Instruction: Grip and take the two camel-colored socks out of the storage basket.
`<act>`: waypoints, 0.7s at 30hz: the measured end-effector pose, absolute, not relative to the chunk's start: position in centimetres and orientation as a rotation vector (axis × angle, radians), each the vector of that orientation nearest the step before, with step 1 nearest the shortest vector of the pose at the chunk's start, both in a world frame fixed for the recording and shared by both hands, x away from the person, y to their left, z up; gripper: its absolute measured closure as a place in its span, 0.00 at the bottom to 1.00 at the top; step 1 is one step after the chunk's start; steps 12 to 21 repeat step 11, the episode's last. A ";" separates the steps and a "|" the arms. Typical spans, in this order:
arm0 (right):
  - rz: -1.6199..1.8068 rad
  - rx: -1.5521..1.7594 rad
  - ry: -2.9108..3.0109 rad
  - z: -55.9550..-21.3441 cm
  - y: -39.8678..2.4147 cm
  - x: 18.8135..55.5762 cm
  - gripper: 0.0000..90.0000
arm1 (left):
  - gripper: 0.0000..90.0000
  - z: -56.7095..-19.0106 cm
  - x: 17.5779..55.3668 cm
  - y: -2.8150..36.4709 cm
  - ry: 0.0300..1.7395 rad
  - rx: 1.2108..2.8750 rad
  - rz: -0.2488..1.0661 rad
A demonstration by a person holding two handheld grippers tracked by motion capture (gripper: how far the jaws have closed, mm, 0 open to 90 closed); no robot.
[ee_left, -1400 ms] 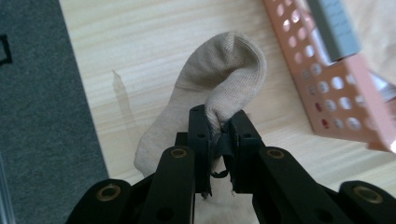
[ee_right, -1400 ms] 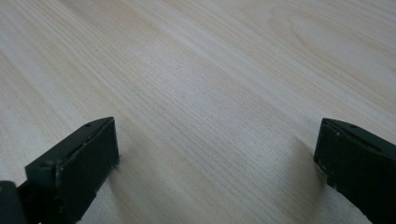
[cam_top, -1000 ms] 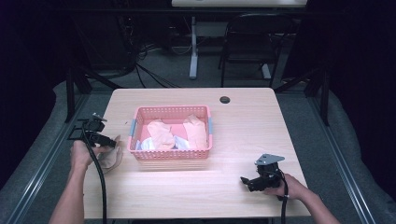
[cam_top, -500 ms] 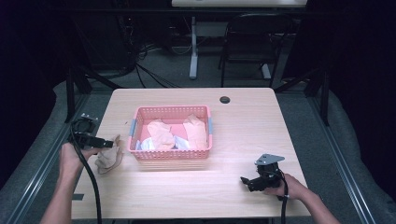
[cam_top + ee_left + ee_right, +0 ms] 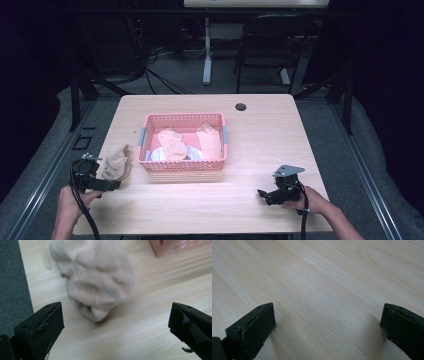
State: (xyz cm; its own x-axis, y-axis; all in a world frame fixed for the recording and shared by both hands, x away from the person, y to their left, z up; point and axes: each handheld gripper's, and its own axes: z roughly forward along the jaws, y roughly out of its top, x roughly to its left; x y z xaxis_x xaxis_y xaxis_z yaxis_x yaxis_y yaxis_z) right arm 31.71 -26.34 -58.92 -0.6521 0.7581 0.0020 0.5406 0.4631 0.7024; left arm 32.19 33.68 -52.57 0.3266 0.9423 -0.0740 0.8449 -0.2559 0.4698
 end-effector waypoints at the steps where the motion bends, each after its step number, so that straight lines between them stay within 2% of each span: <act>1: 0.990 1.106 2.404 -58.9 -26.3 31.7 0.00 | 0.00 -53.0 31.9 33.6 1.581 2.183 0.314; 7: 0.988 1.105 2.405 -58.9 -26.3 31.7 0.00 | 0.00 -54.9 31.2 33.6 1.624 2.254 0.297; 21: 0.986 1.104 2.405 -58.9 -26.3 31.7 0.00 | 0.00 -54.9 31.2 33.7 1.626 2.240 0.307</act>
